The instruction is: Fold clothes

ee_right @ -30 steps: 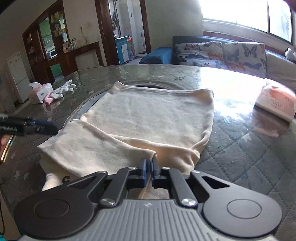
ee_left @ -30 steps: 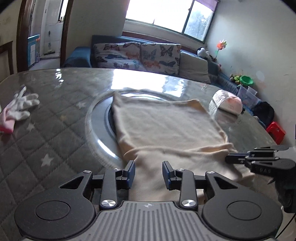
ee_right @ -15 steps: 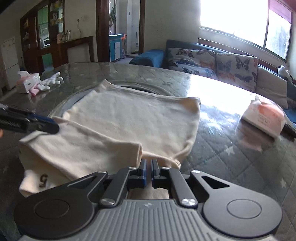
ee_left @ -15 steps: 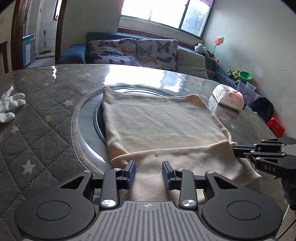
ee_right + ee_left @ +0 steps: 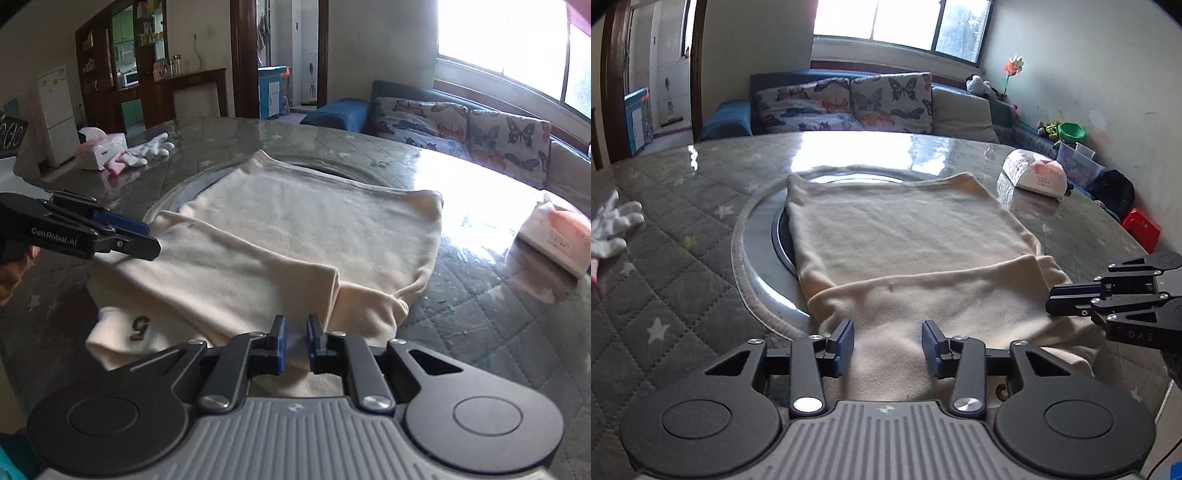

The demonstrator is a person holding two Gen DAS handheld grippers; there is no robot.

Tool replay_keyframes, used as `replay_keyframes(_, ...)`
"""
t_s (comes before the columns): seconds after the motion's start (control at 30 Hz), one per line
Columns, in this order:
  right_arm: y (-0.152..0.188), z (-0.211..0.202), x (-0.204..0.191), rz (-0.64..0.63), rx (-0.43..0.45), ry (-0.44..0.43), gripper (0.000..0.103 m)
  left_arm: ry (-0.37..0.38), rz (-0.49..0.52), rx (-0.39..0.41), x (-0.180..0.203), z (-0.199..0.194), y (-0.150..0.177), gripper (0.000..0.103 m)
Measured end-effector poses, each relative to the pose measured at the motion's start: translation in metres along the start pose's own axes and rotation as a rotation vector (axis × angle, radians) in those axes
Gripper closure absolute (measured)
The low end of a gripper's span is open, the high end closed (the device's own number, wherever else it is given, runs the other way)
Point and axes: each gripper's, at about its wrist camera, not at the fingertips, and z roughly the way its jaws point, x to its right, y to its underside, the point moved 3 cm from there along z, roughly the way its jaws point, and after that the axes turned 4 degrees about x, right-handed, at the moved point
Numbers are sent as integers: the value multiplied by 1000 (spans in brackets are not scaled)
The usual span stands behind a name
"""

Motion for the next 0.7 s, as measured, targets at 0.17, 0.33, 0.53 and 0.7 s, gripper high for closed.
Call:
replay_keyframes(0.17,4,-5,-2,-8,-4,-4,86,-20,63,-20,12,4,8,57)
replay_keyframes(0.33,8,-15,-3,-30,-12,-4,86,-22,86,-31,13,-9,15,49)
replay_keyframes(0.53,17,-42,-6,-106,-21,2,69,18,264,-42,35,-43,32,45)
replay_keyframes(0.7,30,-56,-14,-197,-44,3,64,57,445,-29,66,-52,54,44)
